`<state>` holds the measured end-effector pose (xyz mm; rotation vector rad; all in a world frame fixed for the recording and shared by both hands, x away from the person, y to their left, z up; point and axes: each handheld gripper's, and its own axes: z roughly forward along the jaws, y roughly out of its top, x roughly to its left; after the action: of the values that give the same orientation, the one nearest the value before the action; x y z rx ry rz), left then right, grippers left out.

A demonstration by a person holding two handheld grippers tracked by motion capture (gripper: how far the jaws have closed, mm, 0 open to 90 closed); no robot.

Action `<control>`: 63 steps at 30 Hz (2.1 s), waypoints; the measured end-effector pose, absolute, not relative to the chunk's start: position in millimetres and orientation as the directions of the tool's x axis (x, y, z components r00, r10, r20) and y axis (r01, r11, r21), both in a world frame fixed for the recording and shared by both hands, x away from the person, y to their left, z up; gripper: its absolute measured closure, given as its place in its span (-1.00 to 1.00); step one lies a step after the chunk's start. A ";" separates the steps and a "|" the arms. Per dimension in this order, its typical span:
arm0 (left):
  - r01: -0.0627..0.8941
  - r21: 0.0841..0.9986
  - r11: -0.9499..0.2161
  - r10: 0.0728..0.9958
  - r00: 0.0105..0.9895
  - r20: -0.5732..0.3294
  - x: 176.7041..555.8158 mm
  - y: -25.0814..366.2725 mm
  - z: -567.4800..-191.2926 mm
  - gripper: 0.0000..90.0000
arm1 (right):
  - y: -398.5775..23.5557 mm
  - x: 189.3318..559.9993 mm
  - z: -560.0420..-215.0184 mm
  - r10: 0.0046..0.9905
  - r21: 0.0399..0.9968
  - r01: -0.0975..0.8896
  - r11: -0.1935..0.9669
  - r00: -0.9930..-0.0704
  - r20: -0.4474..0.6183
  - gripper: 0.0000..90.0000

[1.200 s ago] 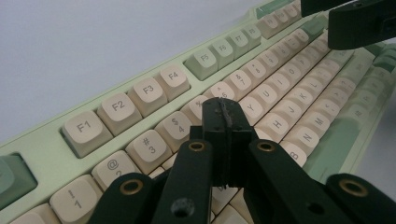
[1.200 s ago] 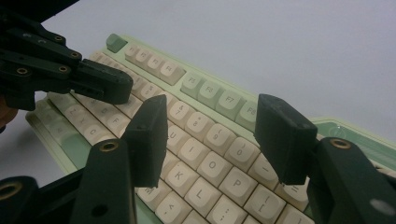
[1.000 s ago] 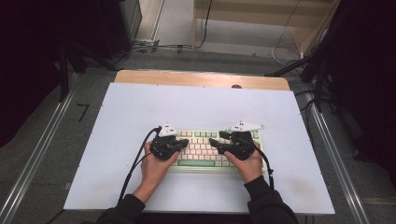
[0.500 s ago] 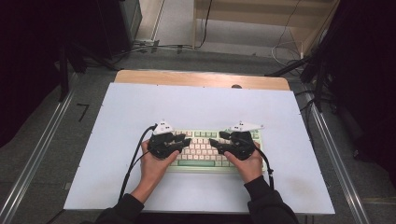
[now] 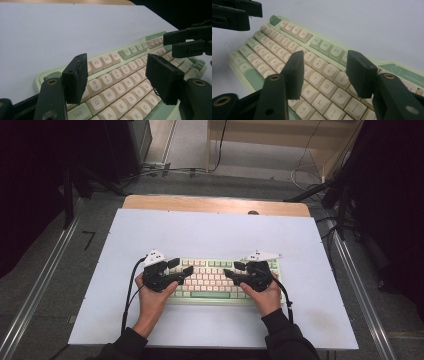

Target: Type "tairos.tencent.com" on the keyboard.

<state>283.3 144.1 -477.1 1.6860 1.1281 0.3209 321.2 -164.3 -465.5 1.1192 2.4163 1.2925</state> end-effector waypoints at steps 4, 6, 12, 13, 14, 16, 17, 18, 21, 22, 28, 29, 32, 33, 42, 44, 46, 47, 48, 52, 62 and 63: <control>0.521 0.853 -0.024 0.793 0.529 -0.301 280.0 146.9 -476.9 -0.22 | -164.0 320.6 -465.5 0.683 0.777 0.526 0.347 -0.709 0.176 0.20; 0.524 0.851 -0.032 0.791 0.534 -0.299 279.1 146.9 -477.0 -0.23 | -163.6 319.7 -465.2 0.679 0.777 0.524 0.349 -0.713 0.176 0.31; 0.522 0.853 -0.031 0.791 0.534 -0.298 276.2 148.7 -476.3 -0.29 | -164.7 316.7 -464.1 0.649 0.789 0.503 0.353 -0.739 0.181 0.93; 0.522 0.852 -0.035 0.791 0.535 -0.295 276.3 148.8 -476.8 -0.29 | -165.3 316.5 -463.8 0.642 0.792 0.497 0.355 -0.745 0.180 0.94; 0.524 0.851 -0.038 0.791 0.536 -0.295 276.3 148.7 -477.2 -0.29 | -165.6 316.6 -463.5 0.639 0.792 0.496 0.355 -0.748 0.182 0.94; 0.525 0.851 -0.036 0.793 0.533 -0.296 275.8 148.5 -477.9 -0.30 | -166.2 316.7 -463.4 0.638 0.791 0.499 0.354 -0.747 0.185 0.94; 0.524 0.851 -0.037 0.792 0.535 -0.294 275.7 148.5 -478.0 -0.30 | -166.3 316.7 -463.4 0.640 0.791 0.499 0.353 -0.746 0.185 0.94; 0.523 0.852 -0.037 0.793 0.534 -0.294 275.6 148.3 -478.1 -0.30 | -166.5 316.7 -463.5 0.641 0.792 0.499 0.353 -0.745 0.184 0.94; 0.523 0.852 -0.037 0.792 0.535 -0.294 275.6 148.3 -478.2 -0.29 | -166.6 316.8 -463.6 0.641 0.791 0.499 0.354 -0.745 0.183 0.94; 0.523 0.851 -0.039 0.793 0.535 -0.292 275.6 148.2 -478.3 -0.29 | -166.6 316.9 -463.7 0.642 0.790 0.499 0.355 -0.745 0.182 0.94; 0.525 0.851 -0.037 0.792 0.534 -0.295 275.8 148.0 -478.6 -0.29 | -166.7 317.5 -464.5 0.644 0.791 0.500 0.354 -0.743 0.181 0.94; 0.525 0.850 -0.037 0.792 0.534 -0.296 275.8 148.0 -478.7 -0.29 | -166.7 317.5 -464.6 0.646 0.790 0.501 0.354 -0.742 0.182 0.94; 0.526 0.850 -0.036 0.791 0.534 -0.298 275.8 147.6 -479.0 -0.29 | -166.6 317.7 -465.0 0.647 0.787 0.502 0.358 -0.741 0.178 0.94; 0.527 0.849 -0.036 0.791 0.535 -0.298 275.8 147.6 -479.0 -0.29 | -165.9 317.6 -465.5 0.650 0.786 0.504 0.358 -0.739 0.178 0.94; 0.531 0.846 -0.037 0.791 0.533 -0.300 276.0 147.6 -479.5 -0.29 | -163.0 321.5 -473.8 0.668 0.754 0.523 0.398 -0.728 0.153 0.94; 0.532 0.846 -0.036 0.791 0.532 -0.301 276.1 147.6 -479.6 -0.29 | -162.5 322.3 -475.9 0.673 0.744 0.529 0.408 -0.725 0.148 0.94; 0.532 0.846 -0.038 0.791 0.532 -0.300 276.2 147.8 -479.8 -0.29 | -161.8 322.9 -477.7 0.672 0.737 0.532 0.416 -0.726 0.145 0.94; 0.533 0.845 -0.039 0.791 0.533 -0.299 276.3 147.9 -479.9 -0.29 | -161.3 323.0 -478.2 0.672 0.735 0.534 0.418 -0.726 0.146 0.94; 0.534 0.845 -0.038 0.791 0.532 -0.301 276.3 147.9 -479.9 -0.29 | -161.1 323.1 -478.8 0.672 0.733 0.534 0.421 -0.726 0.143 0.94; 0.536 0.843 -0.039 0.792 0.531 -0.301 276.4 147.6 -480.3 -0.29 | -160.1 323.3 -480.5 0.672 0.730 0.534 0.427 -0.727 0.139 0.94; 0.537 0.842 -0.039 0.792 0.530 -0.302 276.6 147.7 -480.6 -0.28 | -158.4 323.5 -484.3 0.671 0.724 0.532 0.439 -0.730 0.130 0.94; 0.537 0.842 -0.039 0.792 0.530 -0.302 276.5 147.7 -480.6 -0.28 | -158.5 323.5 -484.4 0.671 0.724 0.533 0.439 -0.730 0.130 0.94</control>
<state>276.5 147.7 -480.6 1.7084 1.1273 0.3003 323.5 -158.5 -484.4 1.0618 2.5100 1.1651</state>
